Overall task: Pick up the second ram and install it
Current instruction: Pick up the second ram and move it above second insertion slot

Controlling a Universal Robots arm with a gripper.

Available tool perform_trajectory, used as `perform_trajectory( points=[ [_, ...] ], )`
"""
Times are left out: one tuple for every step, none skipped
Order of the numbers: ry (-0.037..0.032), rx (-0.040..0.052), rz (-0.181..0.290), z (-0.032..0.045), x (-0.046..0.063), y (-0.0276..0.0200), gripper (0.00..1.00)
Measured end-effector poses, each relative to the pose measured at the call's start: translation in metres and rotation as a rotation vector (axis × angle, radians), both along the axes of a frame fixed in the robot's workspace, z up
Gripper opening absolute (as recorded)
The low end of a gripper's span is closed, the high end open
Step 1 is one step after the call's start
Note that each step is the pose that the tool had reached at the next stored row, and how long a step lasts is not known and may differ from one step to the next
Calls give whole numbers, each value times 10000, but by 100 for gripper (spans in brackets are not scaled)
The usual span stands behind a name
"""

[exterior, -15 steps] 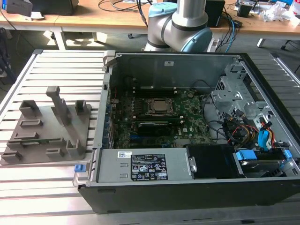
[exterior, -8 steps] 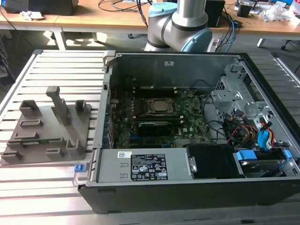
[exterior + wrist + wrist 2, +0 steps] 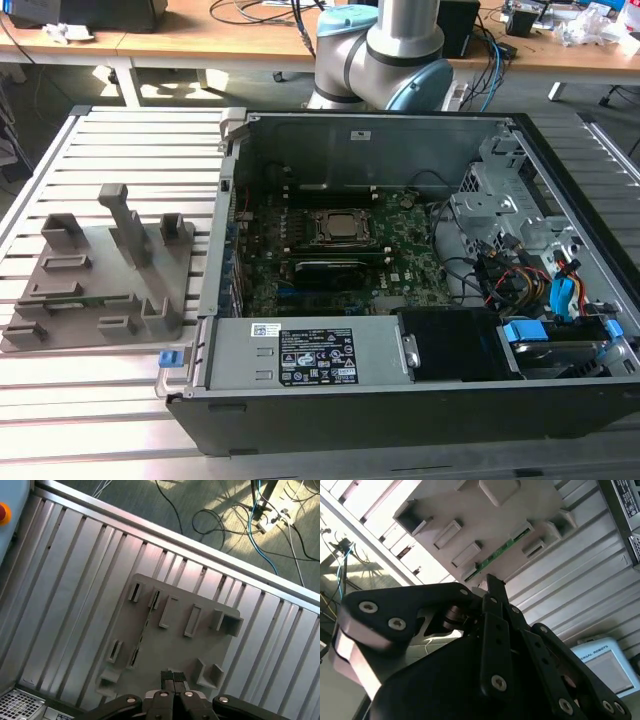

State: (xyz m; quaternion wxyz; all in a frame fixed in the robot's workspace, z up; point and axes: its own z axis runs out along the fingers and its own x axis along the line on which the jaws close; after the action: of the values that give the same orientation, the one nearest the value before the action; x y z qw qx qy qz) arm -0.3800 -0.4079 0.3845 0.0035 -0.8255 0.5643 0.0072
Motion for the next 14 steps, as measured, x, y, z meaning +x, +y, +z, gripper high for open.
perform_trajectory(
  points=[
    [1, -2, -136, 0, 0, 0, 11],
    [1, -3, -269, 0, -1, 1, 11],
    [0, -2, -653, -2, 0, 1, 11],
    [-1, -1, -964, -3, -1, 1, 11],
    [1, -4, -1276, -3, -1, 1, 11],
    [-1, -9, -1617, -4, -1, 1, 11],
    [-4, -38, -1931, -5, -1, 0, 11],
    [-5, -53, -2082, -5, -1, 0, 11],
    [-4, -61, -2184, -4, -1, 0, 11],
    [-5, -71, -2383, -4, -1, 1, 11],
    [-5, -81, -2648, -4, -1, 1, 11],
    [-5, -87, -2801, -4, -1, 1, 11],
    [-6, -96, -2980, -4, -1, 1, 11],
    [-6, -103, -3121, -4, -1, 1, 11]
  ],
)
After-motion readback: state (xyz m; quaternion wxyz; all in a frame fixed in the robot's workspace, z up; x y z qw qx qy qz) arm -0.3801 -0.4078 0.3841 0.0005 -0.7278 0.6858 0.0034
